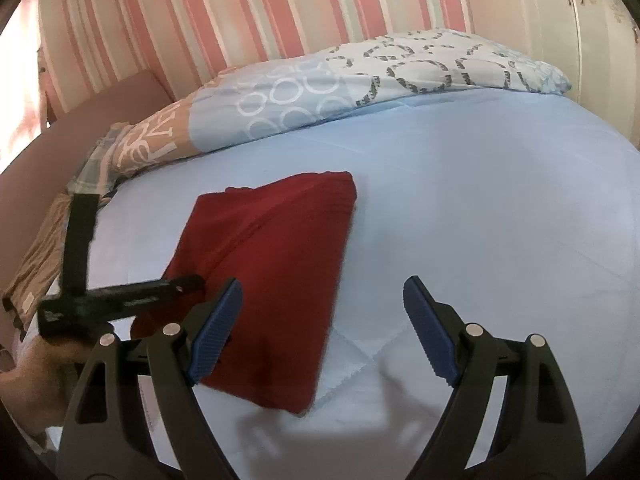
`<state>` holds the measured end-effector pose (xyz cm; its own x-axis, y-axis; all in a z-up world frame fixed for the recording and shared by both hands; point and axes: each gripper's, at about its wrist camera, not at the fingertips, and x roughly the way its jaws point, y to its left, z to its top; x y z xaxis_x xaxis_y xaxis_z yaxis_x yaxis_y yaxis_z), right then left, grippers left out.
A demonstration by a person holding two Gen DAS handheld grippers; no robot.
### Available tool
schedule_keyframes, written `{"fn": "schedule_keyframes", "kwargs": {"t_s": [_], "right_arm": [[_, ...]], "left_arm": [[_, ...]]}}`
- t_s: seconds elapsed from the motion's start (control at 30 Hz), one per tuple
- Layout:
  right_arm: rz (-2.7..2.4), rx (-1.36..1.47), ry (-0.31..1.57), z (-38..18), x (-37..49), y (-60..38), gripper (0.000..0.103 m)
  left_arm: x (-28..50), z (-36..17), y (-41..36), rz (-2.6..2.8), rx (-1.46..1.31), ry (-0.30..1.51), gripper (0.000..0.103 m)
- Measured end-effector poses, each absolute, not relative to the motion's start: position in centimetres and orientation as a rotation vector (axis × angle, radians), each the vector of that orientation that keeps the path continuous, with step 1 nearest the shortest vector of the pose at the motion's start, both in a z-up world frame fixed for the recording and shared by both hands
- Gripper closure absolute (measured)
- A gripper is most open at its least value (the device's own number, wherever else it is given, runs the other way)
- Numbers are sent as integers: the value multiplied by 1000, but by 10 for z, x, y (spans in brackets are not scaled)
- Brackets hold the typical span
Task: Fold small clothes
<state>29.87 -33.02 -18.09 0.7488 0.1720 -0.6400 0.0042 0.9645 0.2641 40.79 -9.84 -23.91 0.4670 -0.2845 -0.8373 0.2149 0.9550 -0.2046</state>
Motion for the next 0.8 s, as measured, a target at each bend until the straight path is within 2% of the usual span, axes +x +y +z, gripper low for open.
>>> {"fn": "schedule_keyframes", "kwargs": {"t_s": [0.07,0.17,0.33,0.6,0.7,0.77,0.8], "right_arm": [[96,260,720,-179,301,-327,20],[111,247,721,-176,304,-320,20],[133,219,719,-172,312,-301,20],[139,183,730,-171,324,-275,20],[145,173,774,-186,333,-259,20],[144,151,811,-199,339,-249,20],[144,136,831,-208,342,-243,20]], "left_arm": [[406,-238,-99,-310,-63,1024,69],[403,-232,-96,-321,-41,993,75],[403,-216,-83,-323,21,949,78],[407,-200,-39,-239,139,869,77],[410,-220,-24,-235,135,895,73],[408,-239,-22,-256,160,927,67],[406,-245,-21,-263,164,927,61]]}}
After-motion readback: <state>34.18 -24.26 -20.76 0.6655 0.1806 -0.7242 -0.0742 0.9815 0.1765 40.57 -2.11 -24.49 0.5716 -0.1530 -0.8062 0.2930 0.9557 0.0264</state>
